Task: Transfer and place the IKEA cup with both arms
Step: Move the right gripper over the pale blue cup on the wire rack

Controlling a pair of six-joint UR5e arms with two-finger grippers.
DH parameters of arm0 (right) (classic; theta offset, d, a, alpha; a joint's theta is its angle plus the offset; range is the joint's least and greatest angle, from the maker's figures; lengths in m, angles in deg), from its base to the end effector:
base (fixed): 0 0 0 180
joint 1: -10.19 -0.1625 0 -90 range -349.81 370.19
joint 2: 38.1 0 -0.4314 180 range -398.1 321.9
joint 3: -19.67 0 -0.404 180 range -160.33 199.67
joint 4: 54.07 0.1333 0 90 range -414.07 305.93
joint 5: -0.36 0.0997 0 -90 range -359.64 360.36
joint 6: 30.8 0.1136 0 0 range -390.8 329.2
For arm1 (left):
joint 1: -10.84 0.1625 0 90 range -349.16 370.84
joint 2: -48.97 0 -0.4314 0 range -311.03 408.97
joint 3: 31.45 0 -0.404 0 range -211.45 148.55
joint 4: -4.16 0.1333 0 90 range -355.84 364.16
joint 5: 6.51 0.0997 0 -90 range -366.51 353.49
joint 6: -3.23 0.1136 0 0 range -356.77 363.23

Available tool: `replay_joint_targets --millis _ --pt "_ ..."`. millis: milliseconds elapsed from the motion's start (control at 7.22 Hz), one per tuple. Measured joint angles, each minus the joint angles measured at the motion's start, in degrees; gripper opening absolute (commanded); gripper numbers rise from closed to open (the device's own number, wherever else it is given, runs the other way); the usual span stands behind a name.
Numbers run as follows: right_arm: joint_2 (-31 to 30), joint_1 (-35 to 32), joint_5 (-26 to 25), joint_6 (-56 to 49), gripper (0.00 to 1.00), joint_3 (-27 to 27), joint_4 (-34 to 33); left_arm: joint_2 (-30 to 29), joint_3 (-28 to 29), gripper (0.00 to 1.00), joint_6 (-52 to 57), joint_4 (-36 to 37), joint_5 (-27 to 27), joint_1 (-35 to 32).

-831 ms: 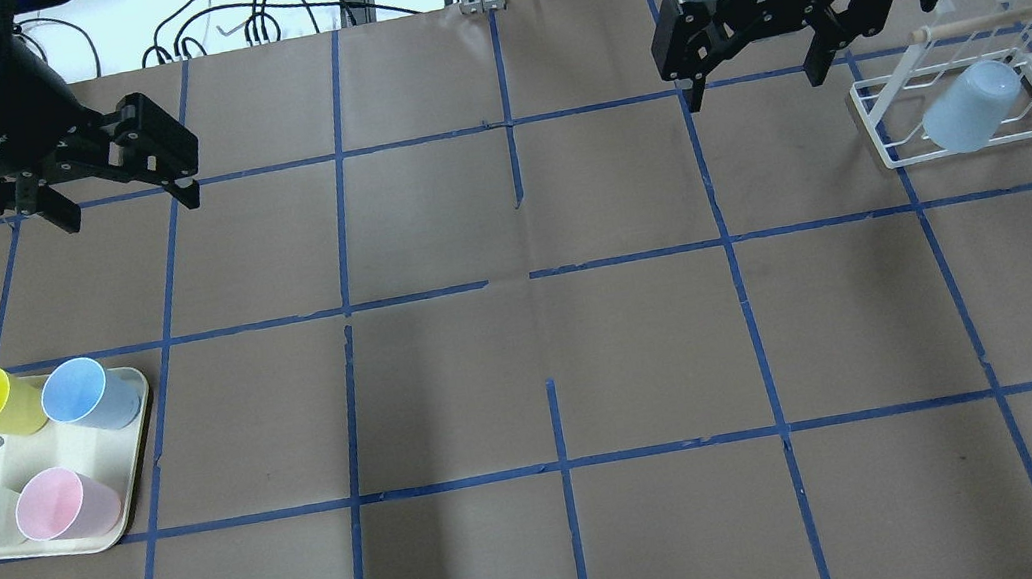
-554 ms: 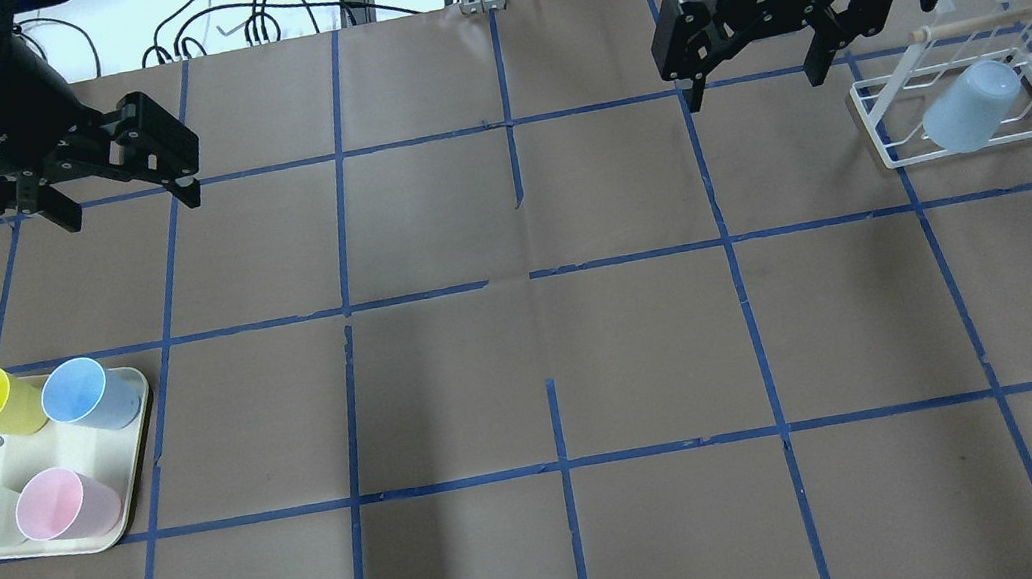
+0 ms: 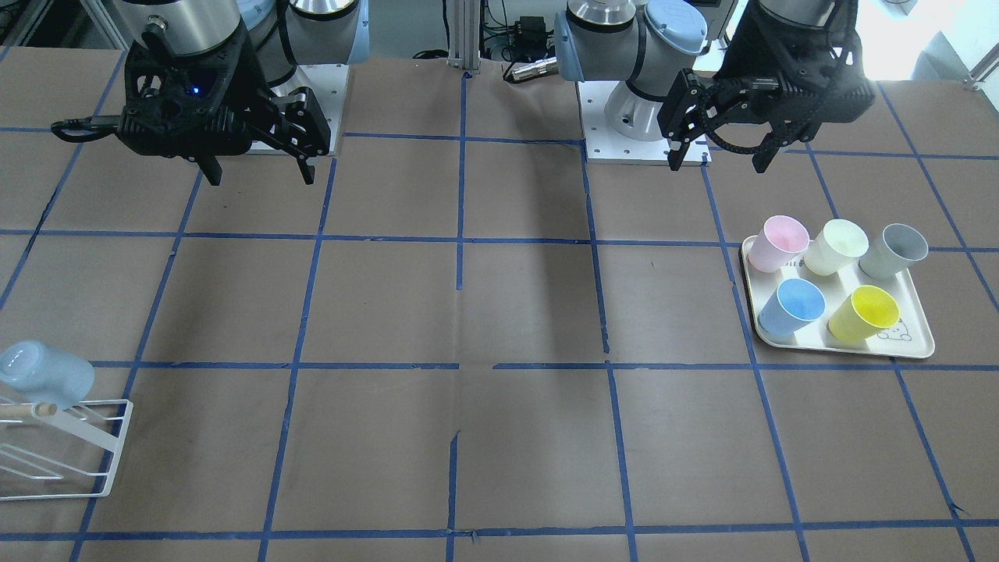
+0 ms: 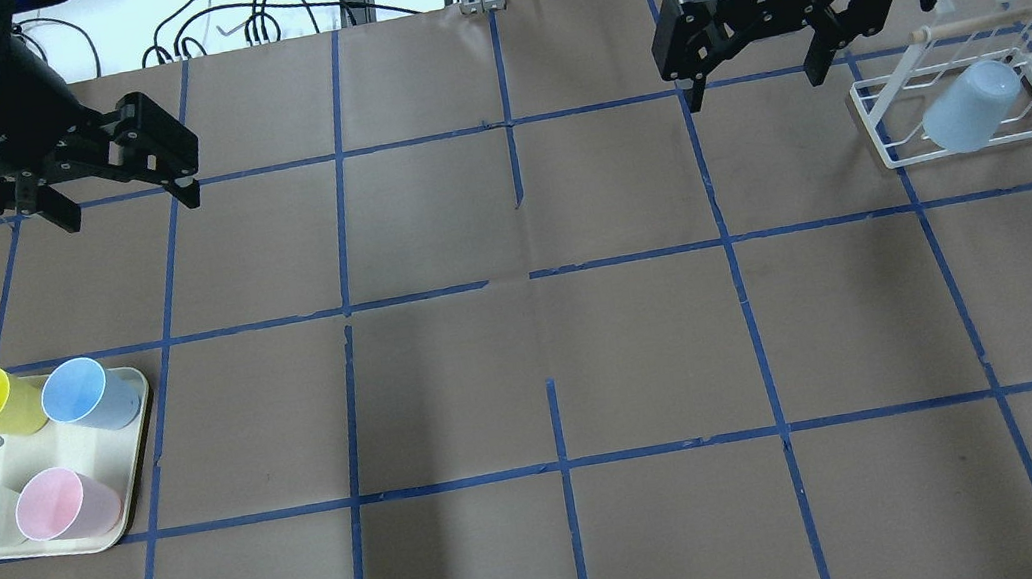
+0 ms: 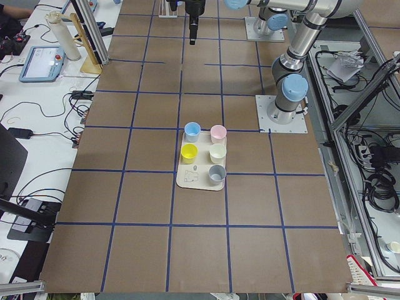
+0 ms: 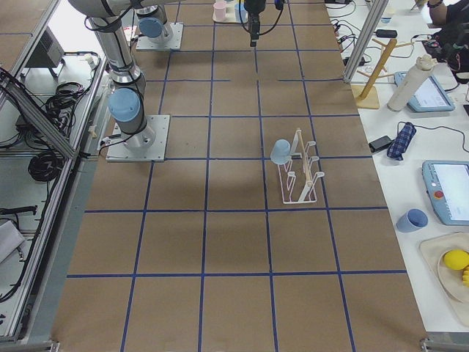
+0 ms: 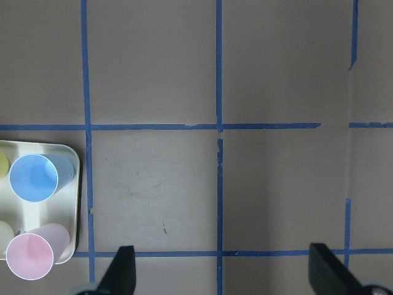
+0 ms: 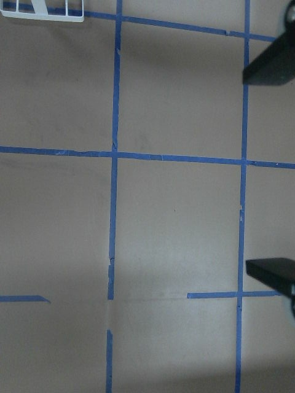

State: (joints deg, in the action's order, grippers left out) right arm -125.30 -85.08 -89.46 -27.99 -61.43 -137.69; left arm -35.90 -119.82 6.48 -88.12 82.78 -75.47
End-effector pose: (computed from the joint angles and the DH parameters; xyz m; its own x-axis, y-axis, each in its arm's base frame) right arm 0.1810 -0.5074 0.5222 -0.9991 -0.0429 -0.0029 -0.0429 0.9991 0.0050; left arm -0.1041 -0.4786 0.5343 -0.9999 -0.0069 0.0079 -0.0075 0.9969 -0.0787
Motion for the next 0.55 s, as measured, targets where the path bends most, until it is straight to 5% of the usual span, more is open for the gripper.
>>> replay_joint_targets --millis 554 --pt "-0.7 6.2 0.1 -5.2 1.0 0.4 -0.1 0.4 -0.3 1.0 0.1 0.0 0.0 0.1"
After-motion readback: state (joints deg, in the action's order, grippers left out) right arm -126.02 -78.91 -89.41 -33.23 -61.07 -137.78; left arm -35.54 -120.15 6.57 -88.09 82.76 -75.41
